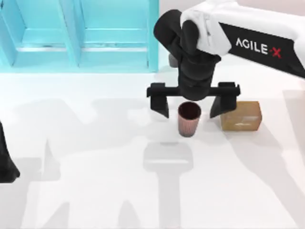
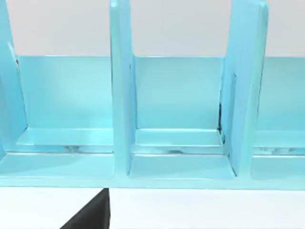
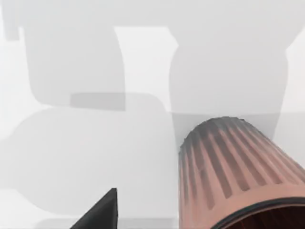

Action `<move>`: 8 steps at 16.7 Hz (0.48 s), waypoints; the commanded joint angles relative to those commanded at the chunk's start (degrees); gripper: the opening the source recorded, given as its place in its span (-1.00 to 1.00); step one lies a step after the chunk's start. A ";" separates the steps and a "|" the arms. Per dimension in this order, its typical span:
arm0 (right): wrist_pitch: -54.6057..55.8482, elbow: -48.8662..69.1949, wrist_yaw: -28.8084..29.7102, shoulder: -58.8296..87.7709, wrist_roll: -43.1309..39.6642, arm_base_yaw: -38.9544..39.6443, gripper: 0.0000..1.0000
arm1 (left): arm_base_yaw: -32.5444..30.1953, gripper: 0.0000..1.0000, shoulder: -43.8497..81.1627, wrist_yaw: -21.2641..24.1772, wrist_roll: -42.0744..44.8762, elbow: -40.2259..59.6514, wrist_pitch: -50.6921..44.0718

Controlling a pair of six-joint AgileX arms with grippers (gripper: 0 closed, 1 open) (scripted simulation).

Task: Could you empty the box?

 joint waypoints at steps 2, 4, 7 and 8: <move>0.00 0.00 0.00 0.00 0.00 0.00 1.00 | 0.00 1.00 0.00 0.00 0.00 0.00 0.00; -0.15 0.14 0.00 0.06 0.01 -0.01 1.00 | 0.00 1.00 0.00 0.00 0.00 0.00 0.00; -3.82 3.67 0.03 0.78 0.10 0.09 1.00 | 0.00 1.00 0.00 0.00 0.00 0.00 0.00; -5.76 5.77 0.04 0.99 0.11 0.10 1.00 | 0.00 1.00 0.00 0.00 0.00 0.00 0.00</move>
